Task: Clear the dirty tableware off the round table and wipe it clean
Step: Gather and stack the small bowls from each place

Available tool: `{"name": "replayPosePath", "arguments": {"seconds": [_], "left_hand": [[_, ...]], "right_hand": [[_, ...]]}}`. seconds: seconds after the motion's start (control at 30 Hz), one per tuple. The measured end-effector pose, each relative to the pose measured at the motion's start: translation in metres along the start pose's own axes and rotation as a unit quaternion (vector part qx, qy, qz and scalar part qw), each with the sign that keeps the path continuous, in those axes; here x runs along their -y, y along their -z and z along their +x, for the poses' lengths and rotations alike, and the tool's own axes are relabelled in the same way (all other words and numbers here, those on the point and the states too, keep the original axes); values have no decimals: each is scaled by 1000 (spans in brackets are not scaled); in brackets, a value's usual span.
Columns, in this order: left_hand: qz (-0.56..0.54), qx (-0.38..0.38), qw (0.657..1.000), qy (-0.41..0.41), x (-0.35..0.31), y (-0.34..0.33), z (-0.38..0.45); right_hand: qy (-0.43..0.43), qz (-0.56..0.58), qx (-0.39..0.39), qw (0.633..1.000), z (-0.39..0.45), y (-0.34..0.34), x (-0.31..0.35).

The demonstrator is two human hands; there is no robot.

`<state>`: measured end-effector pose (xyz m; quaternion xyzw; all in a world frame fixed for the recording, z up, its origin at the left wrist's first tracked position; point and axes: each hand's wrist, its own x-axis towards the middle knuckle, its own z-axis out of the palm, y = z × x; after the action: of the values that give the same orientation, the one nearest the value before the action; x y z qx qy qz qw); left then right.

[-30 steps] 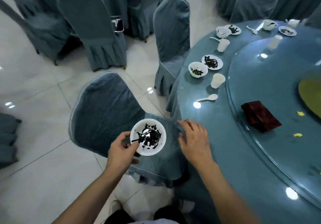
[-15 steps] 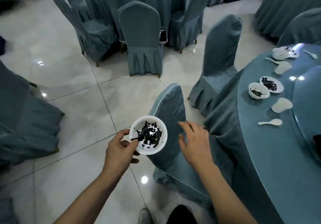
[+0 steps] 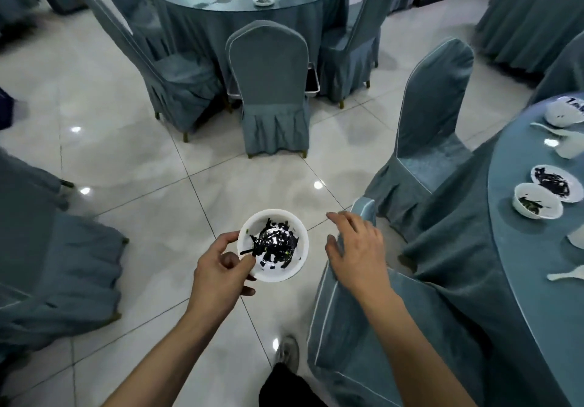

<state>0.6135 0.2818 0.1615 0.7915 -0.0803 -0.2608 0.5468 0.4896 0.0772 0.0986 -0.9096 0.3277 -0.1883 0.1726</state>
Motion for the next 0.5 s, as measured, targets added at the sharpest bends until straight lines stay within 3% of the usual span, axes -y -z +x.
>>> {"name": "replayPosePath", "arguments": {"seconds": [0.2,0.5], "left_hand": [[42,47,997,-38,-44,-8,82],[55,152,985,-60,-91,-51,181]], "right_hand": [[-51,-5,3,999,63,-15,2],[-149,-71,-59,985,126,-21,-15]]}}
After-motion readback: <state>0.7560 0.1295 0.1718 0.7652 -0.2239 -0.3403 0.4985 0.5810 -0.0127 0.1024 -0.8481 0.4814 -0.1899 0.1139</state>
